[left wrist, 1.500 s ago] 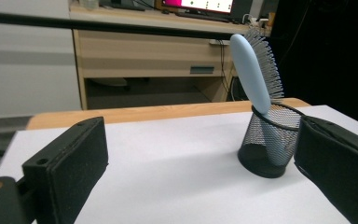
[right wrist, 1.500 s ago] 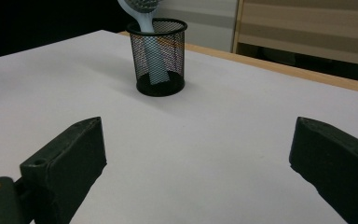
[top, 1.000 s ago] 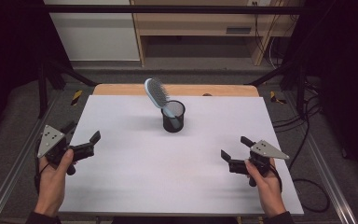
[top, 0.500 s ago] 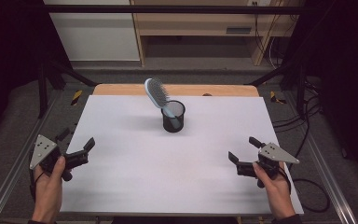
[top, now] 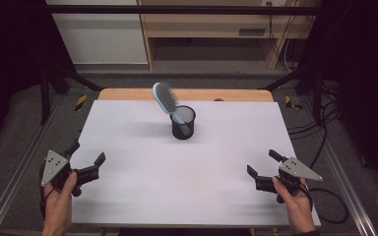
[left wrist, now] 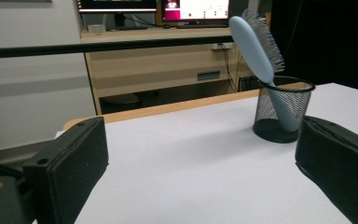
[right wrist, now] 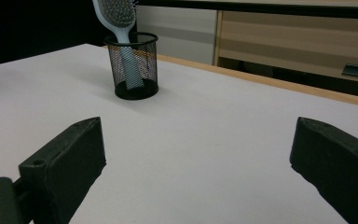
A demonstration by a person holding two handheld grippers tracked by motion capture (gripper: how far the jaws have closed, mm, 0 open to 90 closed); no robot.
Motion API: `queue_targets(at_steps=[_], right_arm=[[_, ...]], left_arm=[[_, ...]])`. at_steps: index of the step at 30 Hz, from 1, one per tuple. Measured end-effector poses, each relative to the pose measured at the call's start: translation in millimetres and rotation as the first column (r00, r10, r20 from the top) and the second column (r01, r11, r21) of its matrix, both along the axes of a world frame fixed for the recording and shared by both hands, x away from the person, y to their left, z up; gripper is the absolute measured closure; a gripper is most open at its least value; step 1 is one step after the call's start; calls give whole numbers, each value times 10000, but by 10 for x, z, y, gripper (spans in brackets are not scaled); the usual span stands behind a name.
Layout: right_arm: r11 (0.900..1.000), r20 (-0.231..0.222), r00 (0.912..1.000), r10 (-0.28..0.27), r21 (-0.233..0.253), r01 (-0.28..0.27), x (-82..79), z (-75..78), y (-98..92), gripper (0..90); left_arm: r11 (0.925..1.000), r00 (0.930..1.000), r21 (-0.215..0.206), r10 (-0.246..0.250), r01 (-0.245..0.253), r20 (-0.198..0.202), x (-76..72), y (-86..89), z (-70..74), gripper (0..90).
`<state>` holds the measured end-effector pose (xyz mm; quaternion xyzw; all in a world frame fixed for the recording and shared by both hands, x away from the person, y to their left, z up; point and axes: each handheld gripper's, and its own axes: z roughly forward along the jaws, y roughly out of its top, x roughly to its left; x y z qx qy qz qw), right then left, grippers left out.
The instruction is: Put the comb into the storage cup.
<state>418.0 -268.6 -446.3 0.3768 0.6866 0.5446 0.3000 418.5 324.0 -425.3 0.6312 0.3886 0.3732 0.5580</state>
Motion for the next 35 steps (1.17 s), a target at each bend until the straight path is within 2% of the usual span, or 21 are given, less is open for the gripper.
queue_targets(at_steps=[15, 19, 26, 30, 35], right_arm=[[9997, -39, 9997, 228, 59, -227, 6, -56, 39, 34], [9995, -64, 9995, 296, 61, -296, 11, -63, 70, 35], [9989, -159, 9988, 461, 63, -460, 20, -73, 138, 34], [9986, -175, 9985, 517, 74, -515, 23, -80, 162, 34], [9987, -200, 9985, 507, 74, -506, 21, -80, 163, 35]], left_arm=[[9982, 9981, -168, -571, 567, -214, -68, -105, -149, 23], [9941, 9950, -534, -961, 945, -283, -89, -109, -163, 23], [9920, 9935, -822, -1006, 960, -539, -144, -103, -204, 23], [9959, 9954, -405, -827, 807, -491, -173, -144, -194, 23], [9981, 9969, -395, -494, 470, -609, -157, -127, -209, 21]])
